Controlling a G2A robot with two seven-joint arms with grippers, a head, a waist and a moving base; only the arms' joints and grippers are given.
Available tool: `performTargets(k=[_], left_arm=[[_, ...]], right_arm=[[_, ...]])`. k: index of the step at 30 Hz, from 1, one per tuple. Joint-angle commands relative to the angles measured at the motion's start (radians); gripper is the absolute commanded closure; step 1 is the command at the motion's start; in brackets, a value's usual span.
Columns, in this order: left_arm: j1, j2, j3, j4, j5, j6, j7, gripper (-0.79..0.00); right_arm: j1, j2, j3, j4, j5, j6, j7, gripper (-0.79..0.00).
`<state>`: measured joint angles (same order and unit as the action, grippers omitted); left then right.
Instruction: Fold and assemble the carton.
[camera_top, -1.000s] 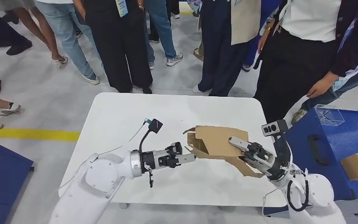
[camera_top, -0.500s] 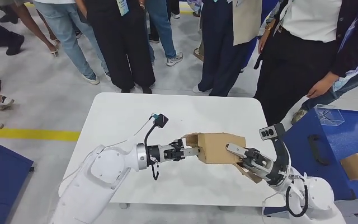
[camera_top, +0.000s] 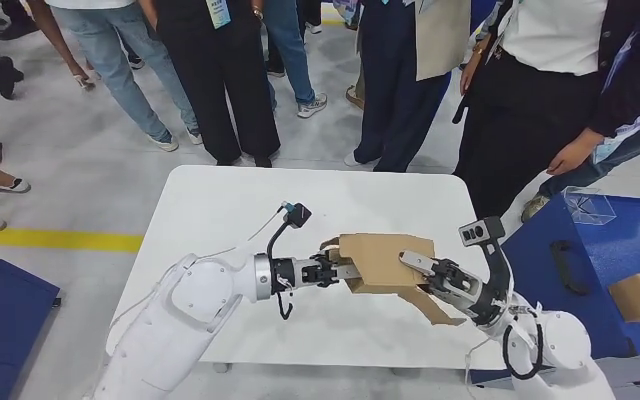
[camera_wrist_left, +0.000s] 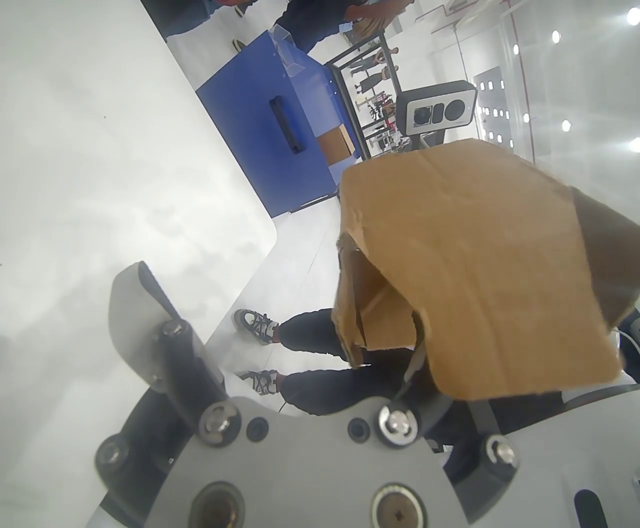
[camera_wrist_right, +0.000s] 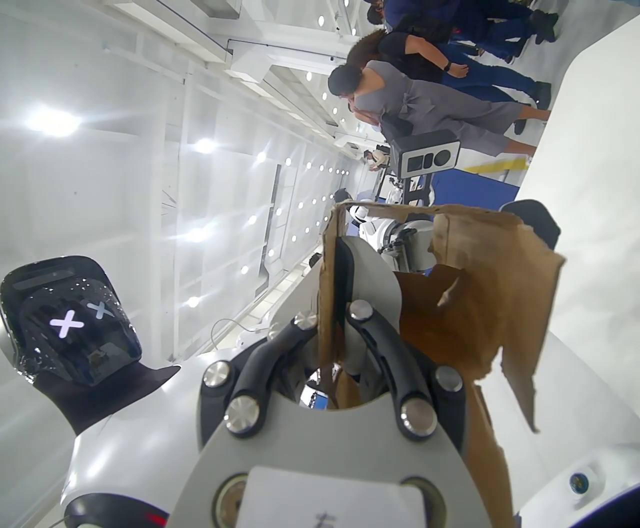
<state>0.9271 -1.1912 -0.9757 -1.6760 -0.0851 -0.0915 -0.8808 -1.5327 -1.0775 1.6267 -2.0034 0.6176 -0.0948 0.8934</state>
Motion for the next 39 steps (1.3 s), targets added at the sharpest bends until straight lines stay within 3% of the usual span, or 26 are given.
performTargets(k=[1,7,14,21,24,34,39], left_arm=[[0.003,0.000,0.001,-0.004,0.003,-0.001,0.002,-0.785],[0.014,0.002,-0.018,-0.028,0.013,-0.025,0.031,-0.785],[0.137,0.031,-0.169,-0.131,-0.010,-0.141,0.074,-0.785],[0.175,0.046,-0.221,-0.144,0.048,-0.083,0.062,-0.785],[0.172,0.047,-0.221,-0.153,0.076,-0.071,0.068,-0.785],[0.171,0.056,-0.248,-0.238,0.119,-0.061,0.056,-0.785],[0.149,0.057,-0.245,-0.209,0.134,-0.005,0.044,-0.785]], right_arm=[[0.002,0.000,-0.002,0.002,0.002,0.001,0.001,0.000],[0.023,-0.003,-0.011,0.046,0.111,0.053,-0.030,0.000],[0.096,-0.015,-0.054,0.172,0.446,0.279,-0.061,0.000],[0.110,-0.020,-0.101,0.219,0.655,0.484,-0.032,0.000],[0.104,-0.020,-0.107,0.216,0.681,0.534,-0.022,0.000],[0.072,-0.013,-0.098,0.194,0.600,0.523,0.026,0.000],[0.053,-0.009,-0.090,0.175,0.589,0.537,0.051,0.000]])
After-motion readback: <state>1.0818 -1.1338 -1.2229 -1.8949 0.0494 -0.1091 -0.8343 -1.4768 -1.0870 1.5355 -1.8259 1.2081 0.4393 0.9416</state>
